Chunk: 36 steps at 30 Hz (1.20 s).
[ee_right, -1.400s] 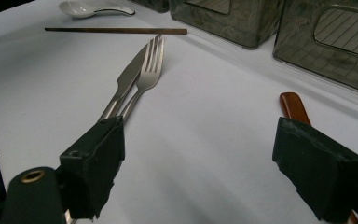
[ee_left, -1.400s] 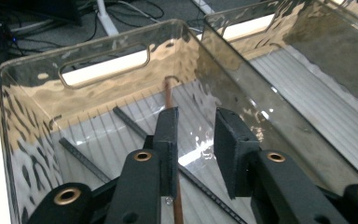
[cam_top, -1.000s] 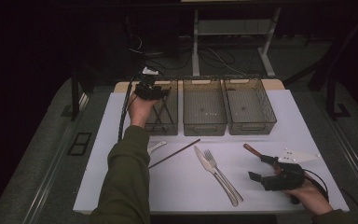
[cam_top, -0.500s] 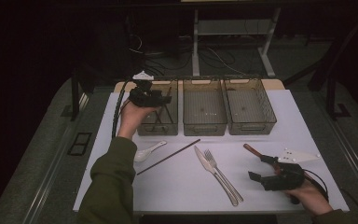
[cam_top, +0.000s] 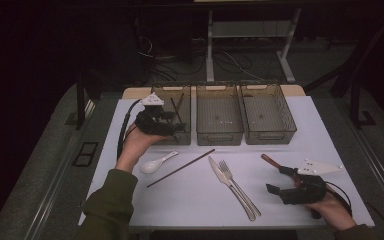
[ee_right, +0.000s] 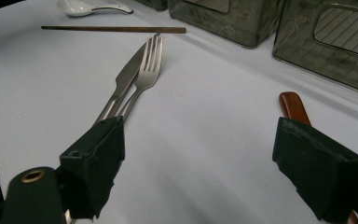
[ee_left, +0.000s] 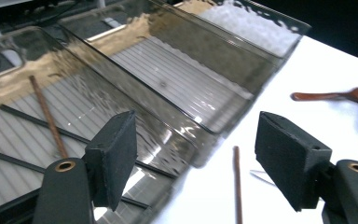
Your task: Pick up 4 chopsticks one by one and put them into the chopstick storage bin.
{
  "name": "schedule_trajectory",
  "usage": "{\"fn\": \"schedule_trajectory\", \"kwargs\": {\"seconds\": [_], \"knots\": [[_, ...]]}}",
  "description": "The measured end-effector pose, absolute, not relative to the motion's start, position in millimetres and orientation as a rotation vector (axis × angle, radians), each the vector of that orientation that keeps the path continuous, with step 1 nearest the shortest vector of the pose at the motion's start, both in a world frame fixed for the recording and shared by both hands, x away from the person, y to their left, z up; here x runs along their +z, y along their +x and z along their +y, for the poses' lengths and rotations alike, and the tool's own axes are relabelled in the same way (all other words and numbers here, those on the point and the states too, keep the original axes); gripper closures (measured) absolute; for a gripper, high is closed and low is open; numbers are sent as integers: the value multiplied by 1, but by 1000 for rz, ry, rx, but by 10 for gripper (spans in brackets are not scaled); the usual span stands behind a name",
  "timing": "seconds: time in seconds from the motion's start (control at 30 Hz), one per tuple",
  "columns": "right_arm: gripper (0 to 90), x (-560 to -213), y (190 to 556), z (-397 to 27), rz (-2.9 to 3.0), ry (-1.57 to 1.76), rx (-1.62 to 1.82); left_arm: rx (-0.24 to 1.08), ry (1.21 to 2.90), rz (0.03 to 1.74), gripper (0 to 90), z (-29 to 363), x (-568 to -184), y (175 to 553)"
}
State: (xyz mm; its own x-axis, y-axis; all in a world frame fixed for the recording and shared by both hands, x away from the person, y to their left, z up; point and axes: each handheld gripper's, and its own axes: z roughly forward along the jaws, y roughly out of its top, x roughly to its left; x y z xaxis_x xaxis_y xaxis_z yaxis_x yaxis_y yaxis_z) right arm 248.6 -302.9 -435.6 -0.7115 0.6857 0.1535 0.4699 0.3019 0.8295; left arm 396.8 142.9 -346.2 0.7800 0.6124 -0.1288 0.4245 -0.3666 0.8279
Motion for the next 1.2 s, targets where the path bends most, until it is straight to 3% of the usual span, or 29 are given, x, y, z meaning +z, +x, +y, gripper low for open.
{"fn": "schedule_trajectory", "kwargs": {"seconds": [0.57,1.0,1.2], "knots": [[166,-435,248,-302,2333,1050,1379,253,2047,749,321,139,-384,345],[166,-441,254,-287,2342,1029,1416,243,2103,768,430,131,-411,333],[166,-443,254,-282,2361,1014,1407,240,2146,758,537,127,-419,335]]}}
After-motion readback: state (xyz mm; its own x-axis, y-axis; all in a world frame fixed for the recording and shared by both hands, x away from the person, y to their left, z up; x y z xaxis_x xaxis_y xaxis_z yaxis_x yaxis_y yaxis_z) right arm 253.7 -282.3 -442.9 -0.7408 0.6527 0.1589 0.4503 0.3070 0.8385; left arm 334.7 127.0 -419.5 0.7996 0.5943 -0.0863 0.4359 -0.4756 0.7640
